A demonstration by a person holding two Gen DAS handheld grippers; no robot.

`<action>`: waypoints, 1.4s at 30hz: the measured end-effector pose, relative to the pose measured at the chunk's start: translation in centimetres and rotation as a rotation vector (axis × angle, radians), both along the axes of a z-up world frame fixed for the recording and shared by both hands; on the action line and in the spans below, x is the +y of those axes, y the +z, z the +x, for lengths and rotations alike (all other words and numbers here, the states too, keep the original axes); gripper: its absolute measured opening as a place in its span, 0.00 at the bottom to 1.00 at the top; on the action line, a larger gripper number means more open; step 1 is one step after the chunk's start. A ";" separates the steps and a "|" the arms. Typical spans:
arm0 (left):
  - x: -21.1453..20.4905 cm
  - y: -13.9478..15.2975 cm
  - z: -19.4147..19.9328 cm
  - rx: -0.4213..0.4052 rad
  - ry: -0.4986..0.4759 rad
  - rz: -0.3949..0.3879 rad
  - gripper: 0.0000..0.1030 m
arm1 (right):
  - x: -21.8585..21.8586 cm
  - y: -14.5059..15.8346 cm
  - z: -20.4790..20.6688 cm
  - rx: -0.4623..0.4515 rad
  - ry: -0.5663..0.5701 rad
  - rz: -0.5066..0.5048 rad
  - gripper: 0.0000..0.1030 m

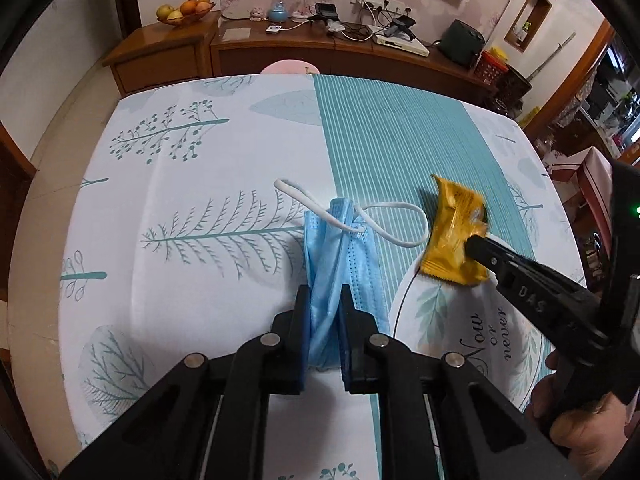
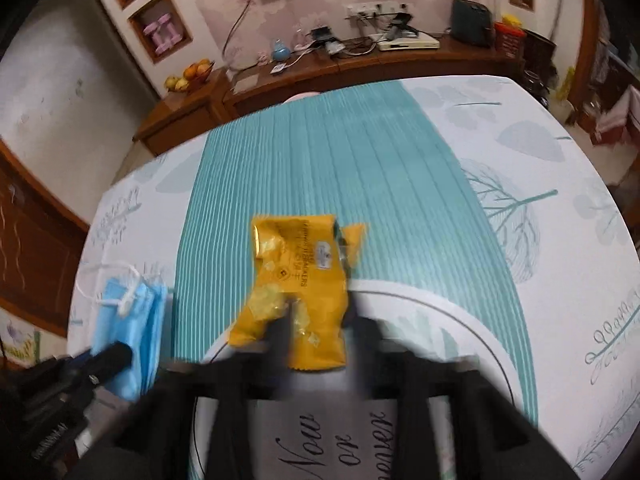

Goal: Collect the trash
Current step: 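Grasp the blue face mask with the left gripper while the right gripper grasps the yellow snack bag, then carry the mask and yellow bag off the table toward the bin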

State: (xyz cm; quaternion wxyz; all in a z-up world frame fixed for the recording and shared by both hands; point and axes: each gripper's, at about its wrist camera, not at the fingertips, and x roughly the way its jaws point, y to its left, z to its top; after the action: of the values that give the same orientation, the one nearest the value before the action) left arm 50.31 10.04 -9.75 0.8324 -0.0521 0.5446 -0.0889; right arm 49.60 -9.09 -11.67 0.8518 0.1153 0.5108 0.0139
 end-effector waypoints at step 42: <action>-14.5 12.6 -42.1 -0.120 0.051 0.035 0.10 | -13.4 13.6 -41.5 -0.159 0.236 0.199 0.00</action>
State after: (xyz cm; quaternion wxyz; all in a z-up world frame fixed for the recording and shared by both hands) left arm 8.24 -4.51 2.84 0.8662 -0.0463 0.4938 -0.0611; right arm 8.05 -22.52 1.98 0.8664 0.1370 0.4478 0.1733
